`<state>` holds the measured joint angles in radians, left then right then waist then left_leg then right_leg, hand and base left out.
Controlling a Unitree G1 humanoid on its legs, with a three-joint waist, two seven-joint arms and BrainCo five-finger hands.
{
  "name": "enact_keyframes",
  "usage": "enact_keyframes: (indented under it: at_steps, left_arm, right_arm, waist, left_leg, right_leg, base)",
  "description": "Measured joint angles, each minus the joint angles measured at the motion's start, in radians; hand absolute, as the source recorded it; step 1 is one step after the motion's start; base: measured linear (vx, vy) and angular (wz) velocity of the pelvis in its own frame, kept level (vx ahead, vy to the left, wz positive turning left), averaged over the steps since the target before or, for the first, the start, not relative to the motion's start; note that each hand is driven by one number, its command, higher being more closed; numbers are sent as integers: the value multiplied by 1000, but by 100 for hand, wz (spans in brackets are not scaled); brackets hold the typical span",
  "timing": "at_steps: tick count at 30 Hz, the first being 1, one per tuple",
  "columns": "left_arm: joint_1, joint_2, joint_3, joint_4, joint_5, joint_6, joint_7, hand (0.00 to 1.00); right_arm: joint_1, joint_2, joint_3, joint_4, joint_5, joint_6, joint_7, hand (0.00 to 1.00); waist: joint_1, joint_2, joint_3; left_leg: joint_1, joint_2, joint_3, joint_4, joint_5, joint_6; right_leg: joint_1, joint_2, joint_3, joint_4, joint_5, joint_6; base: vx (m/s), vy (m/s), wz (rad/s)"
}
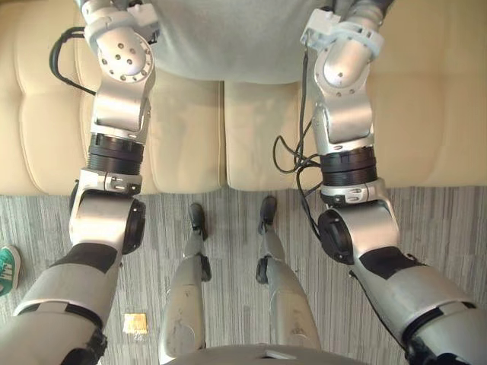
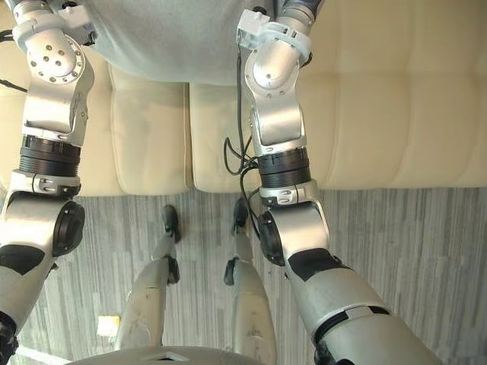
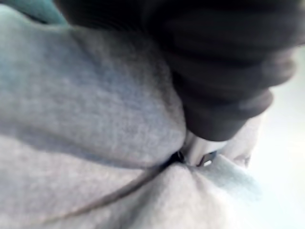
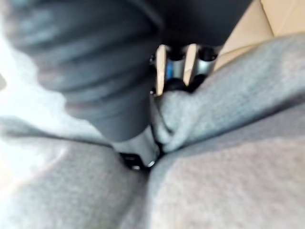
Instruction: Pick up cushions and gather them together orderly.
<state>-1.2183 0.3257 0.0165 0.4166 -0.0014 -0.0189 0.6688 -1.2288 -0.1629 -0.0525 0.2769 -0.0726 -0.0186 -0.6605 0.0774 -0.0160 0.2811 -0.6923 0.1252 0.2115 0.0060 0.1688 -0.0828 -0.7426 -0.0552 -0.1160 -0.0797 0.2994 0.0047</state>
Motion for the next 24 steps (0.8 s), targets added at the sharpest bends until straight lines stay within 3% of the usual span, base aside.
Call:
enact_keyframes:
  at_steps: [1,2,7,17,24]
  left_arm:
    - [0,-8,11,4,-2,0,0,100]
    - [0,-36,37,15,-17,-1,0,0]
    - [0,-62,87,10,-24,-48,4,0]
    - [6,-53,102,-2,-37,-53,17,0]
    - [44,38,101,87,-66,-41,-37,0]
  right_arm:
    - [-16,-8,1,19,1,1,2,0]
    - [-41,-23,-1,40,6,12,5,0]
    - [-90,-62,-12,50,7,4,1,0]
    - [-100,-143,-6,61,57,1,8,0]
    - [-104,-303,53,183,132,8,107,0]
  waist:
    - [0,1,2]
    - [2,4,9]
    - [3,6,47]
    - [2,5,49]
    - [-16,4,50]
  left_leg:
    - [-10,0,-2,-6,6,1]
    - [-37,2,-12,-20,21,-1]
    - [-80,7,-37,-62,61,-8]
    - [-104,19,-45,-65,75,-17]
    - [-35,22,-41,-65,75,-17]
  right_leg:
    - [-12,0,0,0,2,0]
    - [-40,1,-4,0,4,0]
    - [-87,11,-7,0,3,0]
    - [-110,24,-5,0,5,-2]
    - [-42,28,-4,1,6,-3]
  base:
    - [-14,50,15]
    - [-8,34,15]
    - [12,57,14]
    - [28,64,0]
    - [-8,71,-2]
